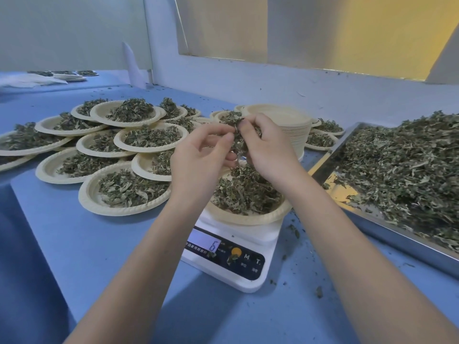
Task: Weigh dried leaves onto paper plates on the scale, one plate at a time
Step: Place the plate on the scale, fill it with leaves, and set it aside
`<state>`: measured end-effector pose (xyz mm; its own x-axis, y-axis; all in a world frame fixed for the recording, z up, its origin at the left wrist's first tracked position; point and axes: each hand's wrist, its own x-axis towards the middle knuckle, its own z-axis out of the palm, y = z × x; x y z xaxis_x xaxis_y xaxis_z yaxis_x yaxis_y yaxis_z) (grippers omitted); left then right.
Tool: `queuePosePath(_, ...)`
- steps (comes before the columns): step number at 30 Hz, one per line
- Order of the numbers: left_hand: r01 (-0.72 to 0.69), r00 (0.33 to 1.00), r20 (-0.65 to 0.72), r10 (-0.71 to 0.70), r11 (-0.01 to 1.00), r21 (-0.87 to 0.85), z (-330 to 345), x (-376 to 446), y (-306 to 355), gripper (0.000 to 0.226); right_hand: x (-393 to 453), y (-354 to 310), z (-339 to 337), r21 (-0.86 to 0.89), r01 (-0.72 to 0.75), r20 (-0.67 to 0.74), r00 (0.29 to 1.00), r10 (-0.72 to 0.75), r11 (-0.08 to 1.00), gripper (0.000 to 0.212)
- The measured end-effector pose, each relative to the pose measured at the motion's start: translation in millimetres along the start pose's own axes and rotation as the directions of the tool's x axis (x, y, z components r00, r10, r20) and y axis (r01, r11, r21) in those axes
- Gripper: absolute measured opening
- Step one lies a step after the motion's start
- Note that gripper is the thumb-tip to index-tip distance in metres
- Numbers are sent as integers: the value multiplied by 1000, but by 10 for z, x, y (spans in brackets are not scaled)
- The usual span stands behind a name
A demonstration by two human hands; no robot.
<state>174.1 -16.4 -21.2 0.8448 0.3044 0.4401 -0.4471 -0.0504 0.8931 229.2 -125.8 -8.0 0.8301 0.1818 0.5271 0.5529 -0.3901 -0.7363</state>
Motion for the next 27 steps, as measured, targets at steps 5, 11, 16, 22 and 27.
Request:
queuePosePath(5, -10, 1000, 11, 10, 1000, -5, 5, 6, -26, 14, -1, -6, 6, 14, -9, 0, 1000, 9, 1000, 22)
queuePosePath(11, -19, 1000, 9, 19, 1000, 5, -9, -1, -53, 14, -11, -23, -12, -22, -11, 22, 1000, 12, 1000, 23)
queuePosePath(16, -16, 1000, -4, 16, 1000, 10, -4, 7, -65, 14, -12, -43, -19, -40, -1, 27, 1000, 3, 999, 25)
queuePosePath(22, -51, 997, 55, 47, 997, 66, 210, 72, 16, 15, -23, -10, -258, -37, -25, -2, 1000, 25, 999, 18)
queuePosePath(27, -46, 983, 182, 30, 995, 89, 842, 48, 132, 18, -80, 173, -875, -195, -43, -101, 995, 23, 980, 17)
